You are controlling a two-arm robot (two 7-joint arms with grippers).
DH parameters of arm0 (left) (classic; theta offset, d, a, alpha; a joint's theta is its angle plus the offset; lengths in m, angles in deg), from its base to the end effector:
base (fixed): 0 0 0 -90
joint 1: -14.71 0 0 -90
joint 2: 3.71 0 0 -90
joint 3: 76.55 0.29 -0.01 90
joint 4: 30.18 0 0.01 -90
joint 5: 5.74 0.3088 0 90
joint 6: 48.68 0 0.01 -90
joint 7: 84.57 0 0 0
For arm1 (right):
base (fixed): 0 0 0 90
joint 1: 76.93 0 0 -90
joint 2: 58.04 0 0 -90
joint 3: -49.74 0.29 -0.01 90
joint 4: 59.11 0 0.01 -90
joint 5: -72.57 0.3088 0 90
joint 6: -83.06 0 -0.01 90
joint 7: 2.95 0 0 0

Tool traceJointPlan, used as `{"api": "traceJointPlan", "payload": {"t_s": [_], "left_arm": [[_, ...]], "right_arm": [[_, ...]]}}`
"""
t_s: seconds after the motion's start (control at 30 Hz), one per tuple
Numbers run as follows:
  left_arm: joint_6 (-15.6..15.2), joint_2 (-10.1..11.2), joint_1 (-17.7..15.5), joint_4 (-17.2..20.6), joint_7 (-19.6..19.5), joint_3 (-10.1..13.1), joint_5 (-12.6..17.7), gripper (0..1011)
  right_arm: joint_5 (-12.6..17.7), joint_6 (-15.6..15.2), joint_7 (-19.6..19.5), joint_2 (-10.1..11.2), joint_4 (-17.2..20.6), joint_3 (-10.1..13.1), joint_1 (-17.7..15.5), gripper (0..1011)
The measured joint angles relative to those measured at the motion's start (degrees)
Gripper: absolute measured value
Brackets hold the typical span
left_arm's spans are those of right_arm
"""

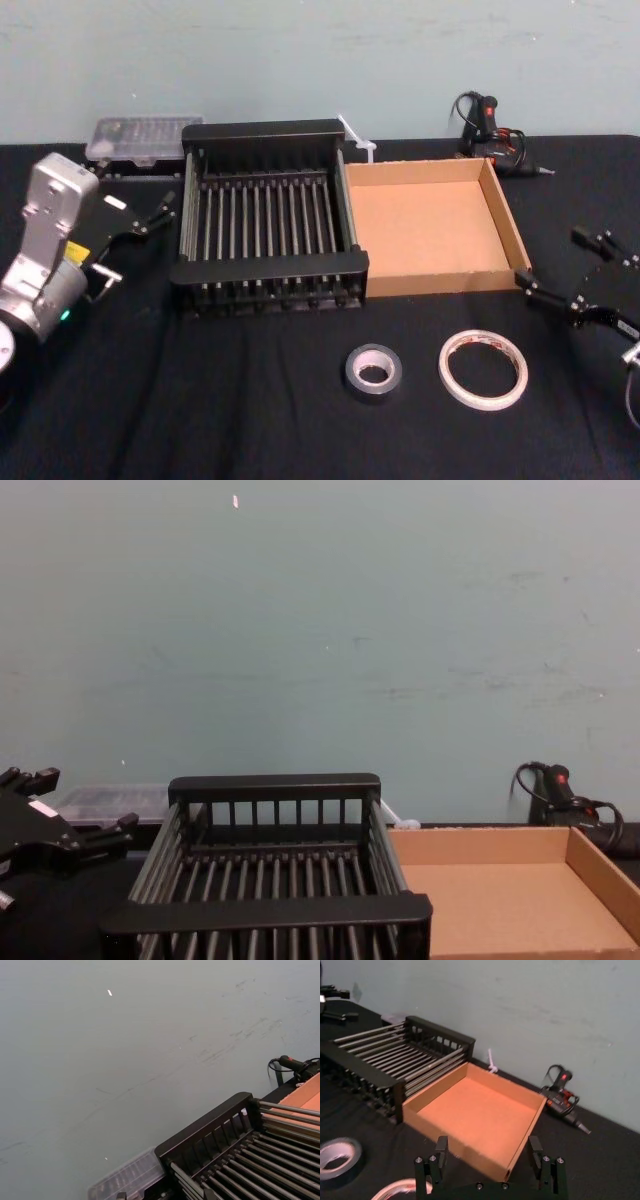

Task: Pick up the white tape and place it into the black box , Pick up the silver tape and place it into the brown box.

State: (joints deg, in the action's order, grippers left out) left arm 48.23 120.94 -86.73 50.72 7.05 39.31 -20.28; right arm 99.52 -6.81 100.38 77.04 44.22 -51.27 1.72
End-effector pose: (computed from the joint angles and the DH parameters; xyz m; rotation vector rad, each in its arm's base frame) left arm 0.3581 0.0827 -0.3022 0.3045 -0.2854 1.2480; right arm 0.2704 -0.1167 -0.2617 -0.2888 -0.0724 -1.0089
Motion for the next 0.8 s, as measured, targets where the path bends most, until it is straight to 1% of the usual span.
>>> {"api": "traceJointPlan", "payload": {"t_s": [0.17, 0.33, 0.47, 0.5, 0.53, 0.57, 0.77, 0.8], "left_arm": [[0.0, 0.0, 0.0, 0.0, 0.0, 0.0, 0.0, 1001], [0.0, 0.0, 0.0, 0.0, 0.0, 0.0, 0.0, 1002], [0.0, 0.0, 0.0, 0.0, 0.0, 0.0, 0.0, 1001], [0.0, 0.0, 0.0, 0.0, 0.0, 0.0, 0.0, 1001], [0.0, 0.0, 0.0, 0.0, 0.0, 0.0, 0.0, 1001], [0.0, 0.0, 0.0, 0.0, 0.0, 0.0, 0.0, 1001], [0.0, 0.0, 0.0, 0.0, 0.0, 0.0, 0.0, 1001], [0.0, 0.0, 0.0, 0.0, 0.0, 0.0, 0.0, 1001]], "right_arm": [[0.62, -2.03, 1.4, 0.09, 0.56, 0.25, -1.34, 1000], [0.58, -4.08, 2.19, -0.06, 0.68, 0.17, -1.7, 1002], [0.04, -6.04, 2.78, -0.46, 0.56, -0.25, -1.58, 1002], [0.04, -6.04, 2.78, -0.46, 0.56, -0.25, -1.58, 1002], [-0.32, -7.14, 3.13, -0.63, 0.41, -0.51, -1.38, 1002], [-0.32, -7.14, 3.13, -0.63, 0.41, -0.51, -1.38, 1002], [-0.57, -10.98, 4.79, -1.47, -0.54, -1.27, -0.24, 1000], [-0.57, -10.98, 4.79, -1.47, -0.54, -1.27, -0.24, 1002]]}}
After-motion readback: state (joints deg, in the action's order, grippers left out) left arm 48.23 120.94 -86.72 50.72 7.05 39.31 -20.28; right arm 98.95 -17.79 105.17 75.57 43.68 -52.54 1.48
